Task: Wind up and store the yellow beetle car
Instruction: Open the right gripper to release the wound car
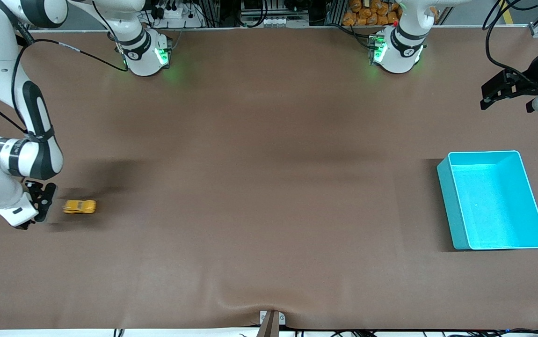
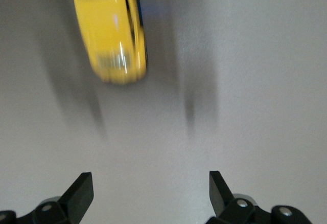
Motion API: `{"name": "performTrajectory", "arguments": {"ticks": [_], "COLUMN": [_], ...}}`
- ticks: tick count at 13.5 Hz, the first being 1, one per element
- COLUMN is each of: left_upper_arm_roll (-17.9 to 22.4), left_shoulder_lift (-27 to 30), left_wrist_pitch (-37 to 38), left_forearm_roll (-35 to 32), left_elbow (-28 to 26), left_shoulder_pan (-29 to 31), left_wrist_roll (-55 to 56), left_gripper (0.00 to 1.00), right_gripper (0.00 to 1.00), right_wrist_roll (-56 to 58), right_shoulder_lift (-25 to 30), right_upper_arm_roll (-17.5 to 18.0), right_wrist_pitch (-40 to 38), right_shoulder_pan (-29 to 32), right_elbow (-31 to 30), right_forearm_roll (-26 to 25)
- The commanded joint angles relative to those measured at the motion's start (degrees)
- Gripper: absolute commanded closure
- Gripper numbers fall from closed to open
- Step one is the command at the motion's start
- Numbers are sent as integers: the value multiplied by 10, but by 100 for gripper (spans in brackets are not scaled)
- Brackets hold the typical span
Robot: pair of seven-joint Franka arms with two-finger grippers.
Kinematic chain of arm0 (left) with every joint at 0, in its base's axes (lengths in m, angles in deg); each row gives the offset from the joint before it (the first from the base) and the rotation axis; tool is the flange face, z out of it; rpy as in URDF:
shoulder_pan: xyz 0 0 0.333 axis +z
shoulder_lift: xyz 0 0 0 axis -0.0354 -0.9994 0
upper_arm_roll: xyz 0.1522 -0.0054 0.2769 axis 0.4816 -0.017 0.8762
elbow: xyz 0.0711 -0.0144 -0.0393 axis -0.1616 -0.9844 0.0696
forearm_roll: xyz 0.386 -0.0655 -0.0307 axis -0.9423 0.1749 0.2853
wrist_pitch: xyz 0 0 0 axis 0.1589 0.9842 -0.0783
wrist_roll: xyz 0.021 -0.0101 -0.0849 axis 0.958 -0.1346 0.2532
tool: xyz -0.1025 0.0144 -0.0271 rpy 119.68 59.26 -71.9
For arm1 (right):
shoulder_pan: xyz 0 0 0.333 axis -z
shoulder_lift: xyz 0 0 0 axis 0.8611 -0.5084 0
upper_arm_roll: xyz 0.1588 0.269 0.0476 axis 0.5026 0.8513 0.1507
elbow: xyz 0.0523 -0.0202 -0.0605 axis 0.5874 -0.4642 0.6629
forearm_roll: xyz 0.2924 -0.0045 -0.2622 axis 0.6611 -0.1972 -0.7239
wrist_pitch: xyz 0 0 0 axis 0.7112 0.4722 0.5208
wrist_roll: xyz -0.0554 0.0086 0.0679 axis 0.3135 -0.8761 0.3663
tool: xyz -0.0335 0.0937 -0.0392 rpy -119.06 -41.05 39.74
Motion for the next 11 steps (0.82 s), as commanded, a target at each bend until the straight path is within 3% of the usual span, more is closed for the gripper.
{"name": "performTrajectory", "arguments": {"ticks": [1, 11], "left_upper_arm_roll": [0, 0], "left_shoulder_lift": [-6, -5], "left_wrist_pitch": [0, 0], "left_forearm_roll": [10, 10], "left_elbow": [11, 11], "left_shoulder_pan": [3, 3], "left_wrist_roll": [-8, -8], "left_gripper": [0, 0], "right_gripper": [0, 0], "right_wrist_roll": [24, 32], "right_shoulder_lift": [-14, -16], "right_upper_arm_roll": [9, 9], "right_wrist_pitch": [-16, -17], "right_shoulder_pan": [26, 36], "right_elbow": [21, 18], "right_forearm_roll": [15, 33]}}
